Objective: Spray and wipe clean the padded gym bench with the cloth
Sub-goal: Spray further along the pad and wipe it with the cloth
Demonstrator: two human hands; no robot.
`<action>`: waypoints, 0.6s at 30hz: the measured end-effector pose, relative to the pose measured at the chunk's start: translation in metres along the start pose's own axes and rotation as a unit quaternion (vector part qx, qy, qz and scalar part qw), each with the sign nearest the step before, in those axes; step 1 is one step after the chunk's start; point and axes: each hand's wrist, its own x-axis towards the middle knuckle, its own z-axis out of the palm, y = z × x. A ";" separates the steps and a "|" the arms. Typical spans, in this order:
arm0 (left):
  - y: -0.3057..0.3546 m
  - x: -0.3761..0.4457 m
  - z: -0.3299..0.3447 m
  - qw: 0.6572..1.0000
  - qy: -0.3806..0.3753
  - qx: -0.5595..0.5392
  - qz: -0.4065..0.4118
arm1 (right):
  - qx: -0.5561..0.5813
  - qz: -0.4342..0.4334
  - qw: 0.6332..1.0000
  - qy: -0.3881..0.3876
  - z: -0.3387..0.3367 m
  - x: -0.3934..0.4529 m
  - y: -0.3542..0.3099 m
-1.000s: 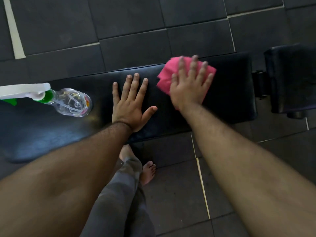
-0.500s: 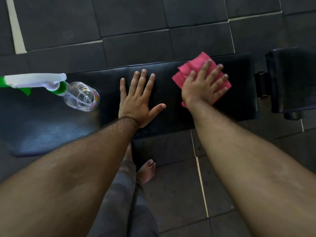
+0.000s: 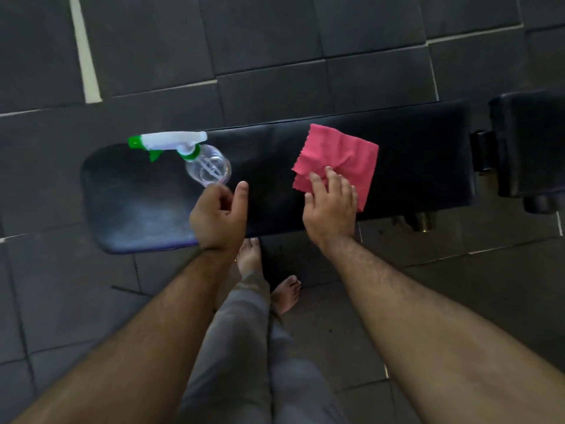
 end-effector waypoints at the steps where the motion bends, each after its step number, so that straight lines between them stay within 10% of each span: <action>1: -0.006 0.000 -0.011 0.998 0.043 -0.009 -0.053 | -0.004 0.005 1.000 -0.018 0.001 -0.001 -0.005; 4: -0.011 0.013 -0.027 0.983 0.133 -0.058 -0.115 | -0.015 0.029 0.999 -0.039 0.000 0.004 -0.017; 18: 0.058 0.078 0.005 0.987 0.101 -0.124 -0.028 | -0.022 0.013 0.998 -0.059 -0.020 0.017 -0.011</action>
